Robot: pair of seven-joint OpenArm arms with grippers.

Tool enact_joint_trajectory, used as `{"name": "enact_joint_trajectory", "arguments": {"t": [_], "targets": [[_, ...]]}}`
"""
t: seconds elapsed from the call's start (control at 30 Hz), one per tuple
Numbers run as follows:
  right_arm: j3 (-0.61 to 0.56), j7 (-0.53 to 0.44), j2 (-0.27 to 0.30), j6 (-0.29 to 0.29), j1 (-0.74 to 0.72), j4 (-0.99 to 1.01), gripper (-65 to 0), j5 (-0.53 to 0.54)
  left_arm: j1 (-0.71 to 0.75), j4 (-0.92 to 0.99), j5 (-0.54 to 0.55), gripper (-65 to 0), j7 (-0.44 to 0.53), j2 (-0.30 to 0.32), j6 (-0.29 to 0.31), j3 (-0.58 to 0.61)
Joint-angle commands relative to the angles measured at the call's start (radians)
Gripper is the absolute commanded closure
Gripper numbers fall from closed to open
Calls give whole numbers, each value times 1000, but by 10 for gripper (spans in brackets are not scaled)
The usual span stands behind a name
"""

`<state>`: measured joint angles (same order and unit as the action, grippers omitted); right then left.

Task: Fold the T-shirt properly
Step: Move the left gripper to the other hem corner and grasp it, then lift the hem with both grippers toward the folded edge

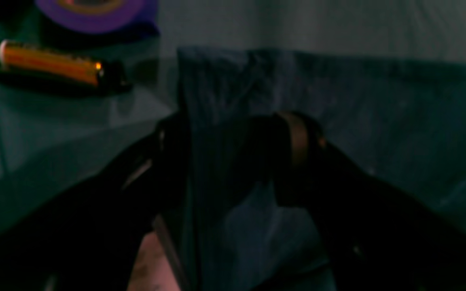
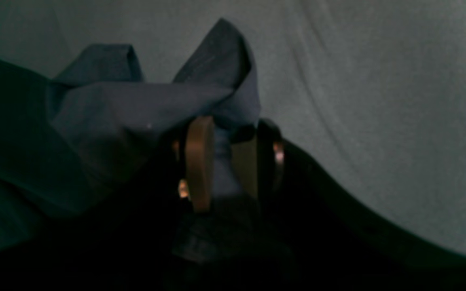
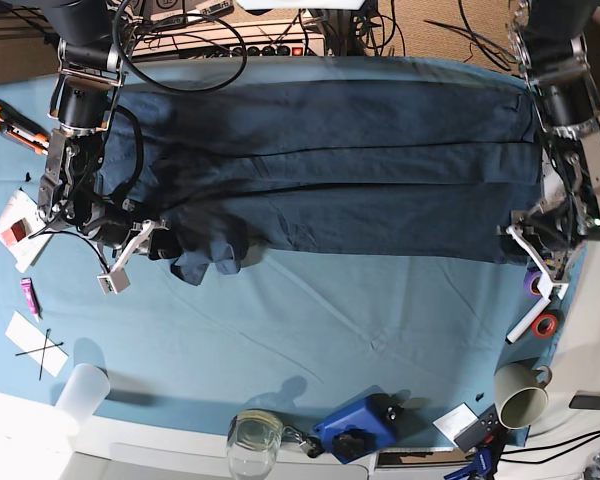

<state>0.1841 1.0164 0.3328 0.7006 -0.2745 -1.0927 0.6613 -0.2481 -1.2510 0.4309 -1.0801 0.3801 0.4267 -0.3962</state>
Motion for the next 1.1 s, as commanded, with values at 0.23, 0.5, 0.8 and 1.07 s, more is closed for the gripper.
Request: {"name": "enact_joint_trajectory", "arguments": {"t": [0.23,0.5,0.8,1.07], "targets": [[1,30,14,-2,-29,-7,0,-25,-2,19,45,0,-19,3,3,0],[1,75,14,-2,-74,-82,0,62,-1,-76,139,0,-97,14,-27,0],[35,208,14,-2,-74,-318,0,134,8,-246,274,0,-216,68,-42,-41],[173,271,16,-2,-24,-367,0,237,120,-257,402,0,-247,108,2,-141]]}}
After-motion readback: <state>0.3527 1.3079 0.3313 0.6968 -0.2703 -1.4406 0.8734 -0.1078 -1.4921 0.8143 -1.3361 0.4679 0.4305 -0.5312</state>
